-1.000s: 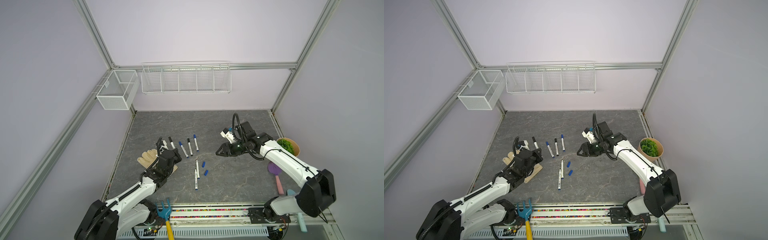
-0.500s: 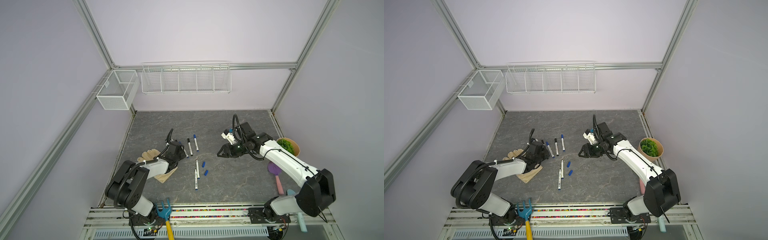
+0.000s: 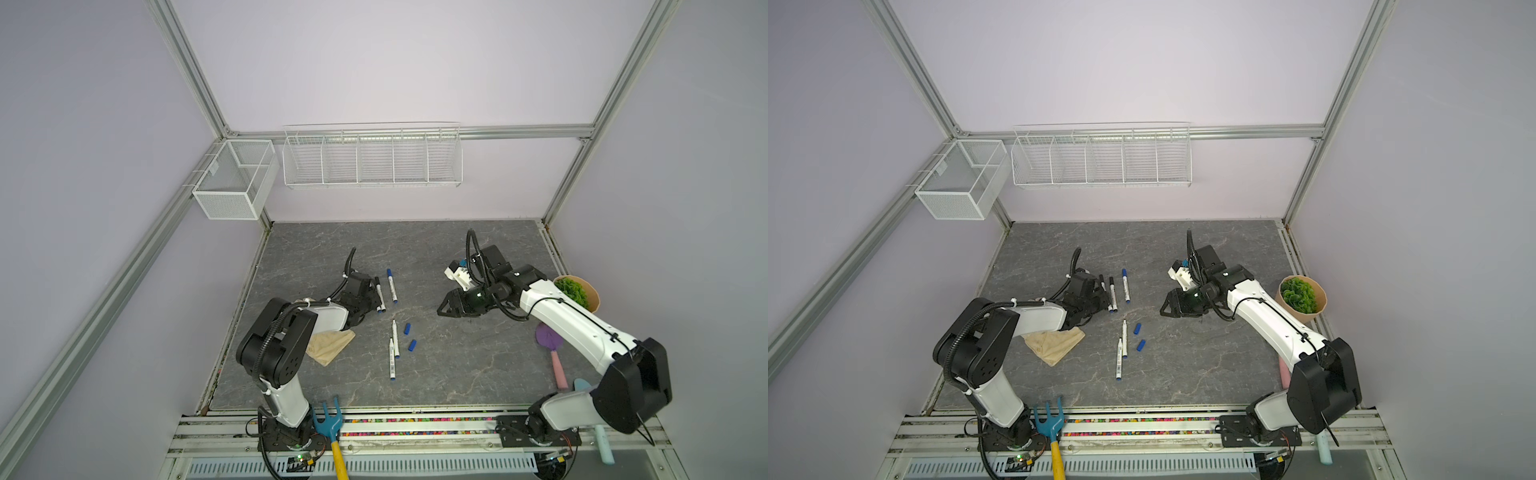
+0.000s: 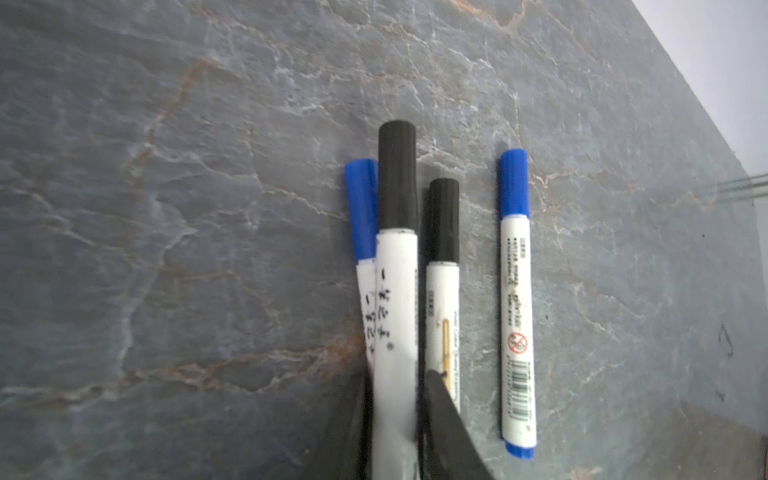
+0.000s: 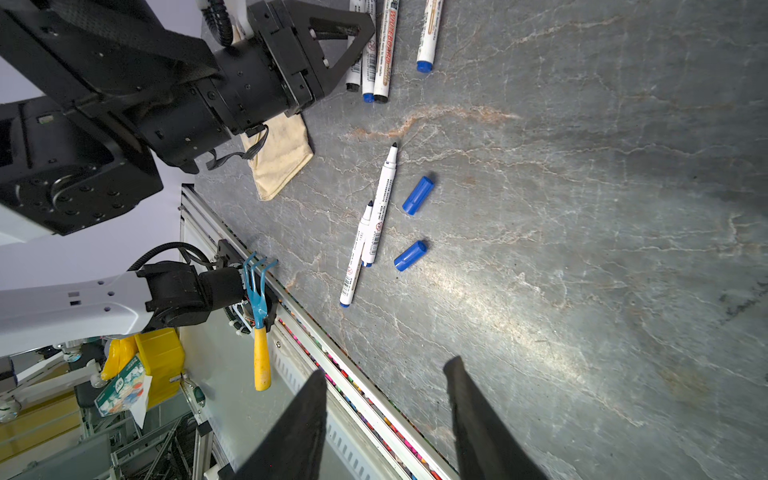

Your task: Insert the pens into the pen caps

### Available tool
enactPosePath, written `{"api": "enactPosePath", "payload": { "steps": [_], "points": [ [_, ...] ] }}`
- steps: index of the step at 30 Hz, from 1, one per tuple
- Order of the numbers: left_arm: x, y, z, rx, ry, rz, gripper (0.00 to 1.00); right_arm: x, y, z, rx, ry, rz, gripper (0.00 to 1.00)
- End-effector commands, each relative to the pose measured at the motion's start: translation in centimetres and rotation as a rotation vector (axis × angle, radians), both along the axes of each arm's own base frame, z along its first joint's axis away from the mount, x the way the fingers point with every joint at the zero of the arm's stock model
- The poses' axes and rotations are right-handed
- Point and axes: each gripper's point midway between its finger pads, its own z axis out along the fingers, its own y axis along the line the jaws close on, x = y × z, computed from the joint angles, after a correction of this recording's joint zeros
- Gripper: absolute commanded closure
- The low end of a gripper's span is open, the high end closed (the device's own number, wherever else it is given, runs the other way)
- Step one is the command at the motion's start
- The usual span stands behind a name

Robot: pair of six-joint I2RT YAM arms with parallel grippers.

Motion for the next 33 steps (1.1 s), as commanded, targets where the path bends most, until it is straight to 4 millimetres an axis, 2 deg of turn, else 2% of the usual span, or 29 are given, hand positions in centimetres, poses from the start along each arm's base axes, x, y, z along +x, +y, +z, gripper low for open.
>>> {"api": "enactPosePath", "payload": {
  "steps": [1,5,9,16,24,29,33],
  "points": [
    [-0.4,-0.3,0.2,-0.005,0.020,-0.032,0.71,-0.4,-0.3,0.1,-0.002,-0.006,0.017,0.50],
    [-0.6,-0.1,1.6,0.015,-0.007,-0.050,0.65,-0.4,-0.2,0.0,0.002,-0.004,0.019,0.50],
    [-1.3,0.1,2.1,0.038,-0.009,-0.071,0.61,-0.4,-0.1,0.1,0.010,-0.006,0.018,0.51],
    [-3.1,0.0,1.4,0.077,0.006,-0.116,0.59,-0.4,-0.1,0.2,0.013,-0.008,0.020,0.51],
    [-4.8,0.9,-0.1,0.118,0.030,-0.121,0.57,-0.3,0.0,0.3,0.013,-0.005,0.025,0.51],
    [-5.3,0.5,0.2,0.139,0.017,-0.161,0.57,-0.3,0.0,0.4,0.014,-0.007,0.028,0.51],
    [-8.0,-0.8,1.1,0.215,-0.010,-0.279,0.56,-0.2,-0.1,0.4,0.004,-0.019,0.032,0.51]
  ]
}}
